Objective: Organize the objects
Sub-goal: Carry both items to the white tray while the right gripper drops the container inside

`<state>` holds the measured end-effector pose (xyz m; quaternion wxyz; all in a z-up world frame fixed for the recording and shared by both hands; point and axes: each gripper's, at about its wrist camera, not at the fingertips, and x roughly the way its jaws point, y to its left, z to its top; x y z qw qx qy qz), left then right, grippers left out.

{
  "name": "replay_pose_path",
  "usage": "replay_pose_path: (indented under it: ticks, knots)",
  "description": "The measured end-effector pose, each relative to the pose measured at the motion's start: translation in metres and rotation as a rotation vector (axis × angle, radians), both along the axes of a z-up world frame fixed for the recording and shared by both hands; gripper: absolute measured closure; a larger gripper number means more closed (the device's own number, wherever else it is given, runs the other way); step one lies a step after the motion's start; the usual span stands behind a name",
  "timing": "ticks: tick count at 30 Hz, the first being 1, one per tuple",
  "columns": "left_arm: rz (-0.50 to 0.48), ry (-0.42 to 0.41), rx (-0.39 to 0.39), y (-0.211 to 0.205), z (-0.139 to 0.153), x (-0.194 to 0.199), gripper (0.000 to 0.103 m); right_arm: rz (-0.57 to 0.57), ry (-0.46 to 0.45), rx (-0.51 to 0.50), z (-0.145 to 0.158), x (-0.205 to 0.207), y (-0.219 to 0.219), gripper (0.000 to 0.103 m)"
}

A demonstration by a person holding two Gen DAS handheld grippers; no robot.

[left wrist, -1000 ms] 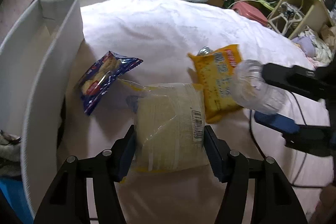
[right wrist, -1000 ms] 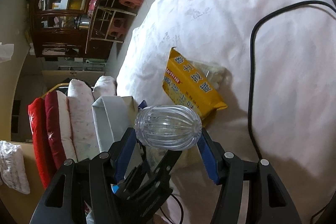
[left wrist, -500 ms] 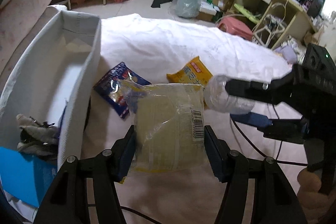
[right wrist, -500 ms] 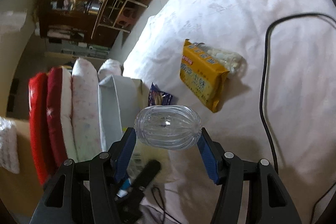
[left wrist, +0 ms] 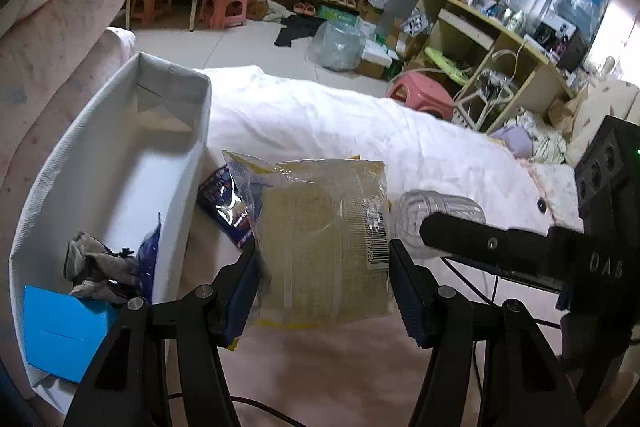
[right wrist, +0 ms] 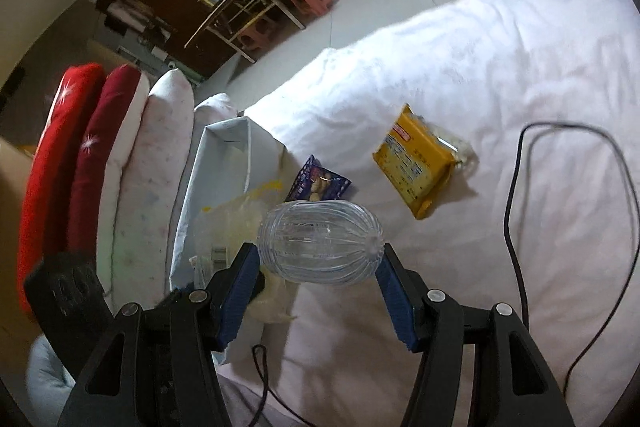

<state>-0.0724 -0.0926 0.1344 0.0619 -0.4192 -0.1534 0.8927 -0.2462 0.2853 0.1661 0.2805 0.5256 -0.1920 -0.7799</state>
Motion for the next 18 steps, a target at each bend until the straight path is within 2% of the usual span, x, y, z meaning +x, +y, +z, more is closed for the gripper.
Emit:
replay_pose_path:
  ticks: [5, 10, 14, 18]
  knots:
    - [0.027, 0.029, 0.022, -0.016, 0.007, 0.005, 0.042, 0.014, 0.087, 0.078, 0.021, 0.010, -0.019, 0.045]
    - [0.067, 0.067, 0.035, -0.034, 0.017, 0.011, 0.042, 0.031, 0.092, 0.097, 0.032, 0.013, -0.038, 0.045]
    - [0.120, 0.088, -0.001, -0.050, 0.022, 0.012, 0.042, 0.035, 0.112, 0.099, 0.041, 0.015, -0.052, 0.045]
    - [0.159, 0.081, 0.006, -0.069, 0.020, 0.010, 0.042, 0.032, 0.091, 0.036, 0.046, 0.012, -0.066, 0.045]
